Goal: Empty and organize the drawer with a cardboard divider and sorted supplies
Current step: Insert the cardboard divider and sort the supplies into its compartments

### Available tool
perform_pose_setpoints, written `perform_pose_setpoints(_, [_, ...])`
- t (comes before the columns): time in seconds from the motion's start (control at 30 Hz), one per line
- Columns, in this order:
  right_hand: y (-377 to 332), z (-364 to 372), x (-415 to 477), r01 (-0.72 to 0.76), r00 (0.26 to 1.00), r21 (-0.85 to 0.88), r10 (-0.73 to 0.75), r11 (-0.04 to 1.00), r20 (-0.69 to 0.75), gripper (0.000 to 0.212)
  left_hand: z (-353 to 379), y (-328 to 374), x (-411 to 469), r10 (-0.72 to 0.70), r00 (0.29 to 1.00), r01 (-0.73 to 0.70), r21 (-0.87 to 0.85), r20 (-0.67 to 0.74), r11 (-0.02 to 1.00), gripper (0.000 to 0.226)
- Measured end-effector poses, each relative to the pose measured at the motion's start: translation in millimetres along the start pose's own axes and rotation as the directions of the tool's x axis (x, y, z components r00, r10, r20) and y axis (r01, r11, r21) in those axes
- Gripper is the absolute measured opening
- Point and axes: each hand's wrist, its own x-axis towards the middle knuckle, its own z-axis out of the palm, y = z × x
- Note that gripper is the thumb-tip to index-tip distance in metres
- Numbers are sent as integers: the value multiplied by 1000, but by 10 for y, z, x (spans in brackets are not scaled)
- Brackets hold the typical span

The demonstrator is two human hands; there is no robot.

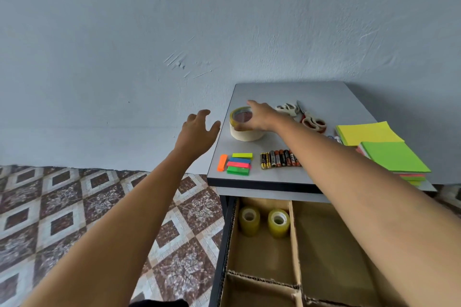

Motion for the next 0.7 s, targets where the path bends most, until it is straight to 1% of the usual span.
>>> perform_pose_setpoints(0.13, [130,-79,-10,23,995,90,-15,996,-94,90,86,66,88,23,998,-22,-18,54,1000,55])
perform_pose_setpoints(0.2, [222,-161,-42,29,990,144,-8,989,-140,87,155,160,151,25,995,-21,-48,96,999,60])
perform_pose_setpoints(0.3, [354,-269,-118,23,979,215,22,976,-201,84,276,324,257,30,981,-20,-53,192,998,73])
perform_pose_setpoints(0.37, [439,-332,-182,26,971,240,33,970,-236,84,368,414,334,15,962,-5,-38,272,999,87])
perform_pose_setpoints(0.43, [516,-388,-257,38,966,247,28,968,-259,83,462,471,410,-7,946,16,-27,323,999,99])
perform_pose_setpoints(0.5, [577,-423,-331,50,964,251,19,967,-266,82,541,499,465,-4,939,8,-11,343,1000,104])
perform_pose_setpoints(0.57, [625,-438,-399,54,963,258,18,965,-269,82,598,504,494,4,941,-9,12,339,1000,104])
perform_pose_setpoints(0.7, [649,-446,-529,65,959,275,17,959,-282,82,621,495,486,16,964,-18,4,265,1000,100])
